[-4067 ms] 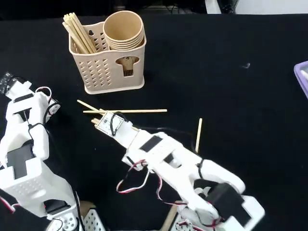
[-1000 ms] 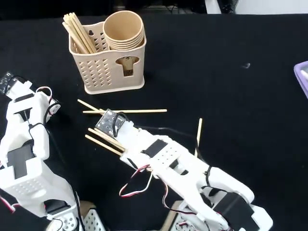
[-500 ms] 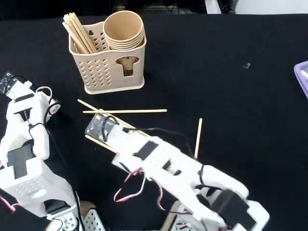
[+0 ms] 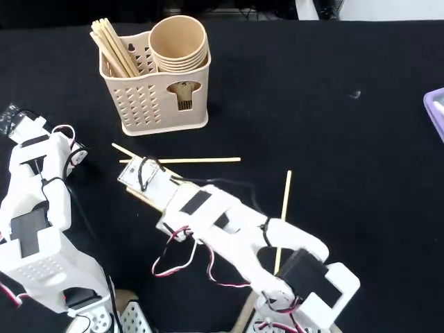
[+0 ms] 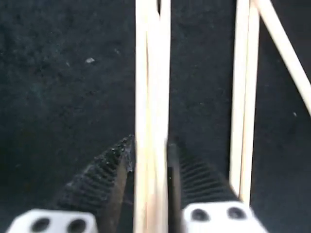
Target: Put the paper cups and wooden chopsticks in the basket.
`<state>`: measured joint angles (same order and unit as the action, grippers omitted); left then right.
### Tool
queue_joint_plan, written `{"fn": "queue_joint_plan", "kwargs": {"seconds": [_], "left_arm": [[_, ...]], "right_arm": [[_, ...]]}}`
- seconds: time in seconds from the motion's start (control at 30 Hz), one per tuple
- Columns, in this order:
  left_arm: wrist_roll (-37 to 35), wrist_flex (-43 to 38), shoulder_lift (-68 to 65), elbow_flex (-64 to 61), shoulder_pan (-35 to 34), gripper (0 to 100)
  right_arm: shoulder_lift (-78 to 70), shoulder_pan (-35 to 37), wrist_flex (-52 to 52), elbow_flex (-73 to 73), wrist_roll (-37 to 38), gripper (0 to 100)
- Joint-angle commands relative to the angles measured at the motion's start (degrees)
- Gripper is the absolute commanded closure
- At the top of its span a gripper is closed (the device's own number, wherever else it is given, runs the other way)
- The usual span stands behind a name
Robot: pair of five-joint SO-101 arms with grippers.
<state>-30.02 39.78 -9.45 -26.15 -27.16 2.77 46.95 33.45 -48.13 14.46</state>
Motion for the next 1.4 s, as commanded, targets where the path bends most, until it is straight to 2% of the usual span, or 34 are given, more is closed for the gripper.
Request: {"fn": "queue_joint_plan", "kwargs": {"seconds": [0.0,0.4,0.6,0.8,1.1,1.23,1.37], "left_arm": [[-0.8,-0.9,0.2,0.6,0.9,85],[-0.8,-0.9,0.2,0.6,0.9,85],[-0.8,-0.9,0.2,0.6,0.9,85],[-0.8,-0.9,0.2,0.6,0.9,85],[-0.8,-0.9,0.2,0.6,0.9,85],[-0.8,-0.9,0.2,0.6,0.9,85],[-0.8,-0.9,0.2,0.6,0.9,85]], "right_arm": [[-0.3,-0.3,0.7,2.0,-0.4,98.6],[11.3,-3.3,2.4,-3.5,-0.4,98.8],[11.7,-3.3,2.5,-4.4,-0.4,98.1],[5.4,-3.0,2.7,-2.8,-0.4,85.6],[2.2,-3.2,2.9,0.4,-0.4,91.4],[2.2,-3.3,2.8,0.6,-0.4,99.1],[2.3,-3.3,2.9,0.7,-0.4,98.8]]}}
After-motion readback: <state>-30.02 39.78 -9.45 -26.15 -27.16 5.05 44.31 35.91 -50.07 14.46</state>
